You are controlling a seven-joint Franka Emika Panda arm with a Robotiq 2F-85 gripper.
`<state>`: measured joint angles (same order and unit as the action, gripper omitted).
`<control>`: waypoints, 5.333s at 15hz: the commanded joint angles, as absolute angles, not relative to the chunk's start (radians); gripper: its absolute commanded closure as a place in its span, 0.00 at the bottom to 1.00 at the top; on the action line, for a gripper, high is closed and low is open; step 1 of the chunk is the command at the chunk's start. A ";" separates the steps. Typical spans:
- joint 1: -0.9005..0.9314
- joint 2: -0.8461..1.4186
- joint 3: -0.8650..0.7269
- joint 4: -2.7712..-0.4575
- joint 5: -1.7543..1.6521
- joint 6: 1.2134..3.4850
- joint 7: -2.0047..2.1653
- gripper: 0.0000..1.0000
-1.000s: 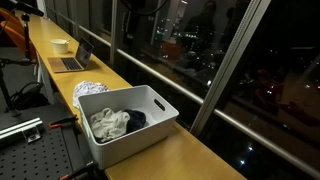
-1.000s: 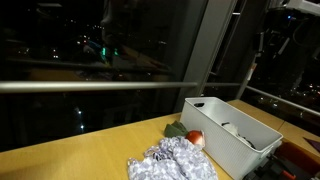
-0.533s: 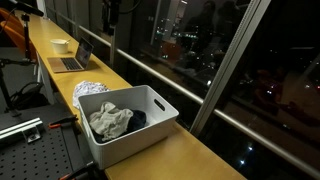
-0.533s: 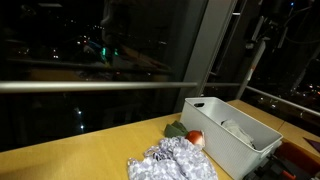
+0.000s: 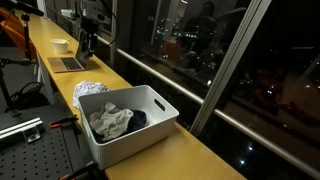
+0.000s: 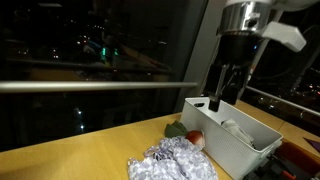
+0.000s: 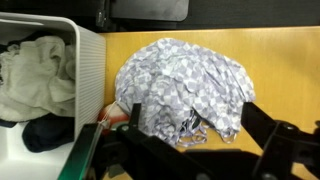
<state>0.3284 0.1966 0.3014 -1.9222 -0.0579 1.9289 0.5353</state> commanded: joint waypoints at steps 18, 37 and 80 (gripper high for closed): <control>0.453 0.863 0.109 -1.547 -0.284 2.059 0.314 0.00; 0.372 0.531 0.137 -1.680 -0.126 1.954 0.264 0.99; 0.099 0.054 0.136 -1.103 -0.206 1.128 0.262 0.99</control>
